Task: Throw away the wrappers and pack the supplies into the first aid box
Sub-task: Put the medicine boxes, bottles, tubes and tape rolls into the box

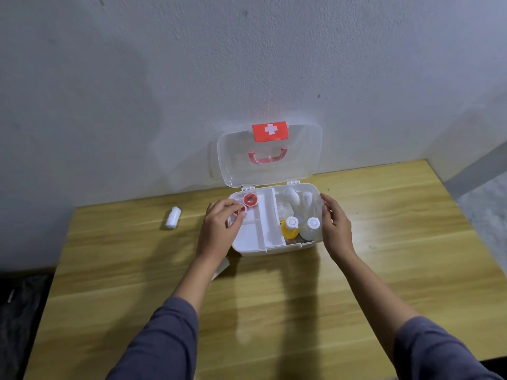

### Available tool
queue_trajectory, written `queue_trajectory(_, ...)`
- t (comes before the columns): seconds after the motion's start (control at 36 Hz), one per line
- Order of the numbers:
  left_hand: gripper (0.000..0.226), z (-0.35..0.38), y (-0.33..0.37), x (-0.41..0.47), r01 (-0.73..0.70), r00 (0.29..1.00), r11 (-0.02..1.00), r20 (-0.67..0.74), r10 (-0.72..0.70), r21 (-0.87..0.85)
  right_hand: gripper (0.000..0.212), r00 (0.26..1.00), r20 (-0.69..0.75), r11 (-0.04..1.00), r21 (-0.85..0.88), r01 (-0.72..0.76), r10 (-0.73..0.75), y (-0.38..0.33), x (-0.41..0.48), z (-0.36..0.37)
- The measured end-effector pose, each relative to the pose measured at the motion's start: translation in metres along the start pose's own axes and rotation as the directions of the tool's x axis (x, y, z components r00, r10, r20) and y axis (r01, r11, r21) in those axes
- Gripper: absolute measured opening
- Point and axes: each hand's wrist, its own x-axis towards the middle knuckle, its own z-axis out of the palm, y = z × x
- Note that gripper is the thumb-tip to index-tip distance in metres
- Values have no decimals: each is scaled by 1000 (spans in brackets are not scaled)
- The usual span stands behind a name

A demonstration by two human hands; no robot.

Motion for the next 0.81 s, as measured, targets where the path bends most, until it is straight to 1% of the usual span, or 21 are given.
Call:
queue_trajectory(0.06,20,-5,-3,-14,-10,995,1000,-96,8,-28,33,1000,-3,1000,4,-2,2,-1,-1,0)
queue_trajectory(0.11,27,-10,-9,-35,9,984,999,-178,-16,-41,33,1000,-6,1000,9,-4,5,-1,-1,1)
queue_trajectory(0.17,30,-12,-17,-63,39,981,998,-188,-47,-49,34,1000,-7,1000,9,-6,6,-1,-1,1)
queue_trajectory(0.25,45,-10,-41,-110,90,993,996,-72,-91,-22,34,1000,-5,1000,-4,-3,3,0,0,1)
queue_trajectory(0.31,62,-7,-61,-136,68,997,993,41,-72,98,33,1000,-4,1000,-10,3,-3,1,0,1)
queue_trajectory(0.36,71,-4,-77,-149,47,989,970,123,-78,239,33,1000,-3,1000,-18,7,-7,2,0,1)
queue_trajectory(0.42,74,-2,-85,-146,94,979,940,142,-148,329,33,1000,-6,1000,-19,9,-9,3,1,1)
queue_trajectory(0.47,73,-2,-89,-130,139,971,907,125,-204,397,33,1000,-11,1000,-20,7,-7,5,1,2)
queue_trajectory(0.58,70,1,-99,-88,174,974,841,37,-224,513,34,1000,-24,1000,-29,9,-9,8,2,4)
queue_trajectory(0.69,68,1,-115,-50,212,971,815,-23,-237,539,34,999,-31,999,-39,17,-18,9,3,4)
queue_trajectory(0.81,64,-1,-131,-18,234,967,805,-44,-252,545,33,999,-30,998,-57,23,-24,10,4,4)
